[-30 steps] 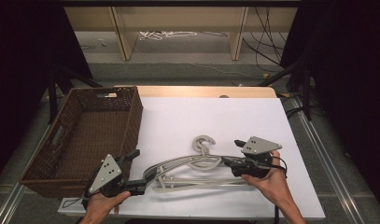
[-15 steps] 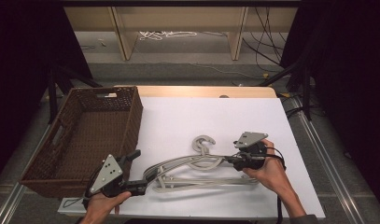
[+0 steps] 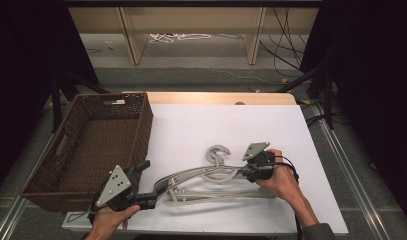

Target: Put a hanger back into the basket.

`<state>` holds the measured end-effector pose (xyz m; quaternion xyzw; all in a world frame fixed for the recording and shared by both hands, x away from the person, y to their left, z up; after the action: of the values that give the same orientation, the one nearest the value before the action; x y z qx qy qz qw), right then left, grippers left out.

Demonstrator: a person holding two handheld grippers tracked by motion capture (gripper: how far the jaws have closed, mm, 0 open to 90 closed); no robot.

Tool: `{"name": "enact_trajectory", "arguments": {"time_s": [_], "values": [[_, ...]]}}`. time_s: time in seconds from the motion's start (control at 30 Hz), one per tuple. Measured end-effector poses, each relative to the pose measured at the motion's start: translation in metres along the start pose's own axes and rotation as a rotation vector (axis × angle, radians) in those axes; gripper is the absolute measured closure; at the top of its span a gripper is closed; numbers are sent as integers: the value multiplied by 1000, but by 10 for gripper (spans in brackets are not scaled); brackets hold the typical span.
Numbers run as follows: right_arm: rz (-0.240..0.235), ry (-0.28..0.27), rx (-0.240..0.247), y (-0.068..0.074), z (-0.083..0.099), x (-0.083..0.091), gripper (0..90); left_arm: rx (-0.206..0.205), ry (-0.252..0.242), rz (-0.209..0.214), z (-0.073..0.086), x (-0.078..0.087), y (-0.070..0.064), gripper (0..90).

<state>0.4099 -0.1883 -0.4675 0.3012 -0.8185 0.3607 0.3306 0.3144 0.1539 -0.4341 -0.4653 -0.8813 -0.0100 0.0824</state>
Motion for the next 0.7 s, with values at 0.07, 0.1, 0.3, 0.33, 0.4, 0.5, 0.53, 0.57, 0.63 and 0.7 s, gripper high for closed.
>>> {"name": "enact_trajectory", "arguments": {"time_s": [0.07,0.1,0.3,0.33,0.4,0.5,0.53,0.57,0.63,0.7], "values": [[-13,12,20,0,0,-3,536,2,1,1,0,0,-1,159],[-11,21,35,1,1,-5,549,1,3,2,0,0,-1,159],[-13,48,85,2,2,-11,595,1,1,6,0,-1,-1,160],[-13,51,98,3,1,-12,610,0,1,6,0,-1,-1,160],[-4,56,115,2,2,-15,641,1,0,6,0,-1,-1,159],[-3,52,135,3,2,-17,679,1,2,5,0,-1,-1,159],[-9,55,137,4,2,-16,689,2,2,4,0,-1,0,158],[-6,52,143,4,2,-17,700,-2,3,4,0,-1,0,159],[-14,44,172,4,1,-17,738,2,3,4,1,-1,-1,159],[-18,31,195,5,0,-16,761,2,2,5,0,-1,-1,159]]}}
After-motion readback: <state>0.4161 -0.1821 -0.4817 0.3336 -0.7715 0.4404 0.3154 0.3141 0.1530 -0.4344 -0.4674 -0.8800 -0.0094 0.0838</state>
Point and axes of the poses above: each handheld gripper's, and its own axes: x roughly backward along the jaws, z roughly out of its underside, y roughly to its left, the point moved 4 cm from there along -x, roughly forward along the jaws, and after that the axes turned 11 degrees about z, right-handed, at the moved point
